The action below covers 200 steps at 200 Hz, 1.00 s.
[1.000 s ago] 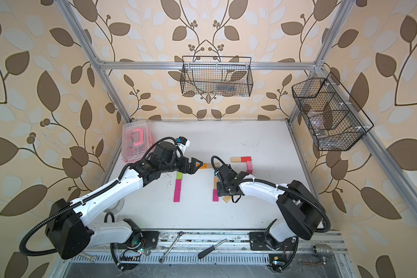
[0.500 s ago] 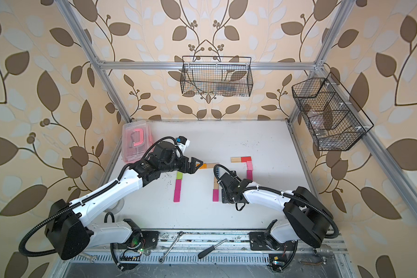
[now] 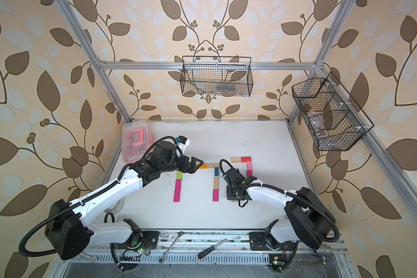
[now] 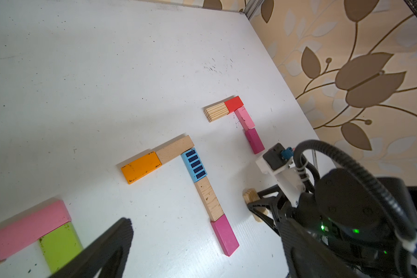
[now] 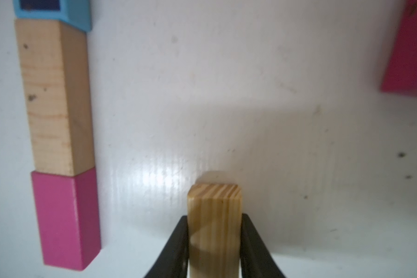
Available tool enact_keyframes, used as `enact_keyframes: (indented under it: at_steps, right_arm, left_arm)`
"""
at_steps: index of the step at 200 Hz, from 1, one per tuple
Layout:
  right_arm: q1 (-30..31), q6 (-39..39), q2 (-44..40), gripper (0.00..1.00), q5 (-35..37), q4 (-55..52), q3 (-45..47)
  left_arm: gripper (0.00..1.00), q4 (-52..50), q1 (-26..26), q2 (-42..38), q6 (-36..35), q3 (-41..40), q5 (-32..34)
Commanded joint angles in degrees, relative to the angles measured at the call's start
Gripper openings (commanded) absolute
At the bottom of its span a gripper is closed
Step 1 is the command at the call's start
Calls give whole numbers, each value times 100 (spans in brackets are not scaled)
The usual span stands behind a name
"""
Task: Assemble the number 7 with building blocks
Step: Move the building block to the center of the board.
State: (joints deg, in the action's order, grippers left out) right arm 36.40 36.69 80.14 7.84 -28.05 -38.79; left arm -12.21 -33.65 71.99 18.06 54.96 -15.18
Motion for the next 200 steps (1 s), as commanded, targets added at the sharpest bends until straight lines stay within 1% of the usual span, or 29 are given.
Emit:
enact_keyframes:
  at_steps: [1,17,36,55,65,84,111,143,157,178,200]
  right_arm:
    - [-231,-687,35,32,-55,-331,-377]
    - [-468,-803,-75,32,81,-539,-312]
    - [-818,-783,-431,32,199,-605,-16]
    - [-1087,-637,-876,33,215,-497,219]
    - [-1224,-534,-1002,33,389,-512,284]
    - [-1477,-507,-1148,33,498,-254,433]
    - [-2047,-829,-1116,34,145,96,494]
    - [-2109,-1092,-826,36,-57,54,277]
    - [-2079,-1056,-652,36,-171,72,289]
    - [-1855,-847,-531,37,34,78,397]
    - [-1967,-844,-431,37,-91,265,459]
  left_arm:
    - [99,157,54,-253,-40,-129,-61]
    - [99,172,56,-308,-40,-182,-33]
    - [99,183,60,-293,-33,-195,-59]
    - [99,212,60,-256,-31,-170,-103]
    - [99,227,57,-238,-16,-158,-119]
    - [99,245,56,-222,-27,-135,-145]
    - [99,229,58,-229,-31,-151,-127]
    - [99,214,56,-241,-48,-161,-74]
    - [99,219,68,-223,-57,-145,-71]
    - [99,209,69,-185,-54,-121,-112]
    - [99,230,69,-187,-48,-87,-160]
